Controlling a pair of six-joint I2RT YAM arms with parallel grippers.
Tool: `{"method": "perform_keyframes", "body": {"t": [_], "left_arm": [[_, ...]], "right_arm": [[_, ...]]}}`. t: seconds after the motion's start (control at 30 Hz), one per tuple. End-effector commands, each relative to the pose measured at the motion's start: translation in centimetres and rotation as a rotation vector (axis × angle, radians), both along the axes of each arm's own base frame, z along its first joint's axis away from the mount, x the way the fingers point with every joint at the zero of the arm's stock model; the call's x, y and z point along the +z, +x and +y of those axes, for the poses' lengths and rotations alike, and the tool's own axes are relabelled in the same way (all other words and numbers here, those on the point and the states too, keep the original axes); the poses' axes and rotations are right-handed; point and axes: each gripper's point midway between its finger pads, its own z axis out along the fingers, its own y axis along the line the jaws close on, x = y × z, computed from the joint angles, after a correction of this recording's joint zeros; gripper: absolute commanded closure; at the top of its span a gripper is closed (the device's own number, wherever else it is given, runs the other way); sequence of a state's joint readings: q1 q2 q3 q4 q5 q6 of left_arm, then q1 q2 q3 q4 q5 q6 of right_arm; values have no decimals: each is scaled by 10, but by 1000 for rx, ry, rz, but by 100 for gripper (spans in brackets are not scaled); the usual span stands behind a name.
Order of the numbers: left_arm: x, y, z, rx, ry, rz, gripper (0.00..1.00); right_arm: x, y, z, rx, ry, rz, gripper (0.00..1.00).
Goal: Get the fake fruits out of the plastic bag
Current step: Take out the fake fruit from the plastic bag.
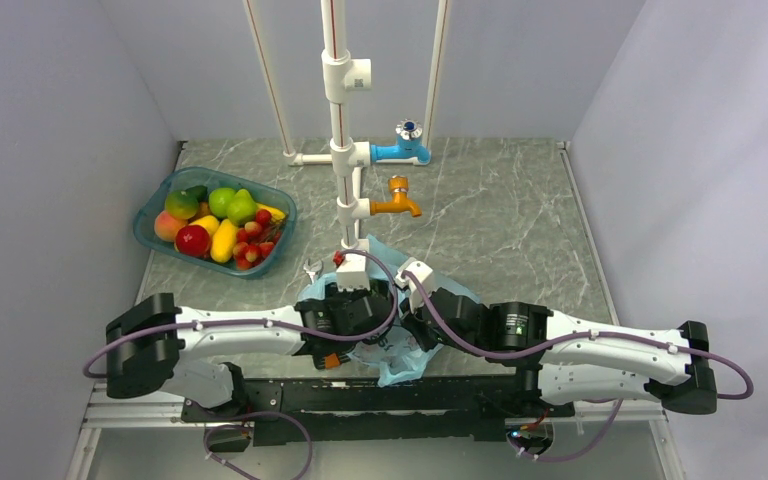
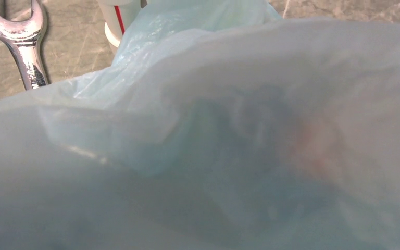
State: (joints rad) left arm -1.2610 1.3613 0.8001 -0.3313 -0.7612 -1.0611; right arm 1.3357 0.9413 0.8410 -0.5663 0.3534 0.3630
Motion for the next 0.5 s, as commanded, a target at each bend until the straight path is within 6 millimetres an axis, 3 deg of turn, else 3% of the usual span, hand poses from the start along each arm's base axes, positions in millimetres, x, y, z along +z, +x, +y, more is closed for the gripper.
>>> {"method": "perform_keyframes", "body": {"t": [0.0,0.13,0.4,0.47], "left_arm": [[-2,13,-3,67,-22,-64,8],[-14,17,-1,120,50,-48,1],[-38,18,3,160,154,-17,1],[-38,17,5,171,145,-18,5]], "right_arm": [[8,-4,2,18,44,10,100],[8,-5,0,16,43,14,100],[7,-6,-2,16,39,17,100],[6,-6,-2,15,39,18,100]]}}
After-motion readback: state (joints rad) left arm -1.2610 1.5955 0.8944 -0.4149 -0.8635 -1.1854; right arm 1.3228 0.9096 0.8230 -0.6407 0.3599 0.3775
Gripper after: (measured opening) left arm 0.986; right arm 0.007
